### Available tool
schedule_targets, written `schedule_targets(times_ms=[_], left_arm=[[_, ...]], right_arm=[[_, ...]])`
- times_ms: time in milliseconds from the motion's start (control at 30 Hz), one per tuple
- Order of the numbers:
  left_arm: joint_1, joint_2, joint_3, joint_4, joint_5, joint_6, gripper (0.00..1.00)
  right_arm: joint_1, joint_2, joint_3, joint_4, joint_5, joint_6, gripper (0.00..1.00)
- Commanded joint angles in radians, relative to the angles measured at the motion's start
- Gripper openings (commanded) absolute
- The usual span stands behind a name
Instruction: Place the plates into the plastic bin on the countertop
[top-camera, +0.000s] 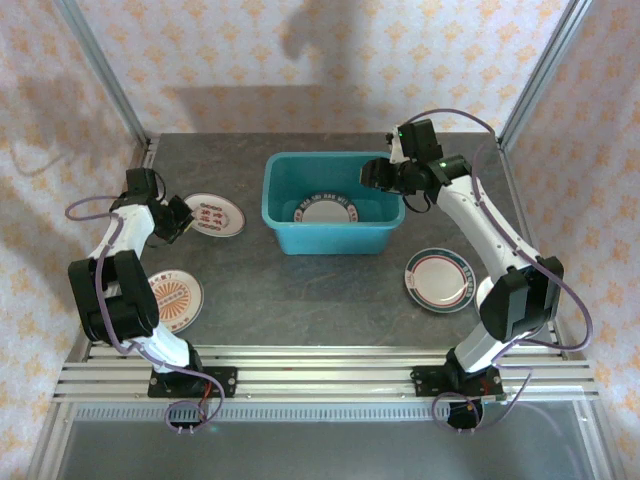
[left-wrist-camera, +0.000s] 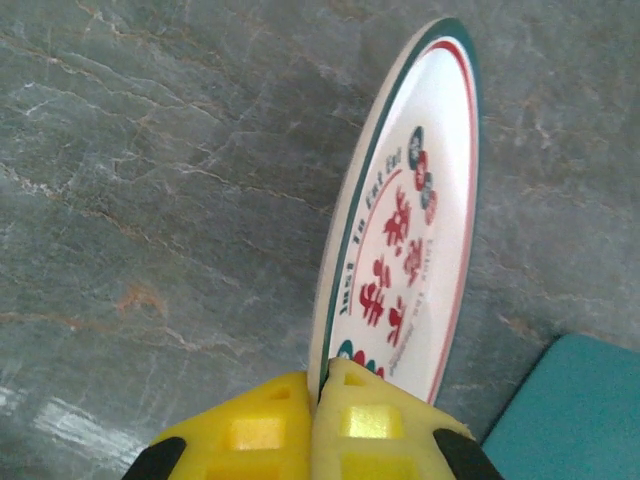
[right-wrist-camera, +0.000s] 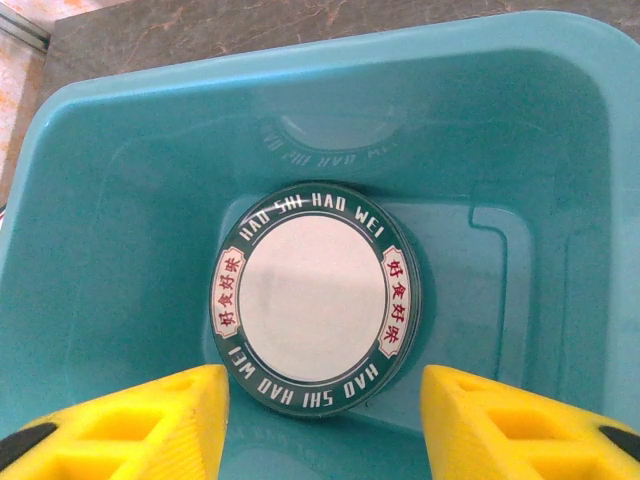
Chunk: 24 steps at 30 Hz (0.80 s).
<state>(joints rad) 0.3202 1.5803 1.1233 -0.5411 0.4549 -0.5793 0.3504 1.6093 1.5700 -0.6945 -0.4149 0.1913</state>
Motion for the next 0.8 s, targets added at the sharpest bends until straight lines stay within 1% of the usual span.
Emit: schedule_targets(times_ms=[0,233,433,567,767], left_arm=[[-0.025,-0.07,0.063,-0.035,-0.039,-0.018,0.0],[-0.048,-0.145,0.129,-0.052,-0.042,-0.028,0.0],[-0.065,-0.198,0.201,-0.072,-0.04,-0.044,0.0],[-0.099,-0.218,0.282,-0.064,-0.027,-0.054,0.0],[-0.172,-0.192,0.437,-0.073,0.011,-0.072,0.0]], right_arm=[[-0.003,-0.011,0.029,0.019,-0.011,0.015,0.53],[-0.004,-0.023,0.031,0.022,-0.014,0.007,0.53],[-0.004,-0.01,0.073,0.004,-0.03,-0.006,0.53],[-0.005,0.008,0.106,0.002,-0.066,-0.003,0.53],[-0.005,0.069,0.215,-0.007,-0.171,0.001,0.53]])
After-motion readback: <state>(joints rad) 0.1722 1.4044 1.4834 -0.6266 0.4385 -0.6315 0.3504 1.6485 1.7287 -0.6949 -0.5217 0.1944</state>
